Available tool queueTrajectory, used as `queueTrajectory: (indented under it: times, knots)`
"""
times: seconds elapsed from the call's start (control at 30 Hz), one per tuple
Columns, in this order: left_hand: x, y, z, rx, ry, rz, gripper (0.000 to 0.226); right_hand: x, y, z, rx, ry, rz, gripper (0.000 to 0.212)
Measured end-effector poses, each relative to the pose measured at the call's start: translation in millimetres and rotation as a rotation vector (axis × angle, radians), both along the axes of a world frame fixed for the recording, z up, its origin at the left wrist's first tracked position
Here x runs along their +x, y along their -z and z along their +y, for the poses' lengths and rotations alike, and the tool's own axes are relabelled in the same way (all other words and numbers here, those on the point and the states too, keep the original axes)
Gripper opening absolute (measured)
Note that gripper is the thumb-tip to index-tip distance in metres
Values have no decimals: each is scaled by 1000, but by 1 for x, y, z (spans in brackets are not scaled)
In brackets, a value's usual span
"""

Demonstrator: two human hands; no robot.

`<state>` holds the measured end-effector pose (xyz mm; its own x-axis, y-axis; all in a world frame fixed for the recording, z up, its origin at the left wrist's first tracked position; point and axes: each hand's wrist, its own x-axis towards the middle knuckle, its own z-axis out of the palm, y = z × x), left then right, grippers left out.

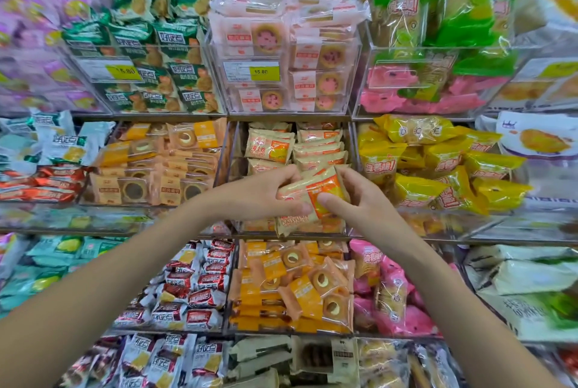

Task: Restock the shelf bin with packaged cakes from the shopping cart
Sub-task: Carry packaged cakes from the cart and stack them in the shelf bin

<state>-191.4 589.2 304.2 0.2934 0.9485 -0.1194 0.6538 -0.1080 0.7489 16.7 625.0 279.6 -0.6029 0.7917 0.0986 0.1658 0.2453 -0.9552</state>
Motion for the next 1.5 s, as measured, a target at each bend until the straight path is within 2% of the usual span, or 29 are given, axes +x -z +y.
queueTrajectory:
  times: [0.1,0.2,0.3,0.37,0.47,0.6,0.7,0.77,0.9,1.03,1.17,1.3,1.37,1.43,1.5]
  knots:
    - [-15,-6,16,136,-75,235,29,3,8,7,137,79,-71,48]
    - [-35,-10,42,326,-182,625,35,13,26,22,518,255,-436,49]
    - [-50,-5,71,321,-183,908,39,23,51,30,603,257,-697,57]
    - [-59,3,87,270,-184,967,39,27,66,31,690,217,-818,62]
    - [-73,16,107,225,-180,982,45,27,70,32,734,220,-830,63]
    - [-85,35,123,111,-83,750,40,26,72,32,757,239,-827,61]
    - [-88,47,131,226,49,877,39,25,72,31,753,250,-826,59]
    - [-88,47,132,250,36,961,42,24,72,32,750,238,-837,62]
    - [-79,43,130,222,-47,1015,46,25,74,33,752,224,-837,61]
    - [-67,45,123,180,-157,950,46,26,75,34,744,212,-866,63]
    - [-67,45,113,202,-223,778,44,26,76,34,745,213,-875,65]
    - [-55,35,89,356,-368,581,25,27,77,33,742,214,-873,64]
    - [-34,27,68,431,-451,417,13,27,76,31,735,220,-856,63]
    - [-3,21,39,474,-470,170,5,27,73,28,719,229,-799,60]
    - [31,21,1,489,-444,-37,15,30,68,22,668,243,-692,56]
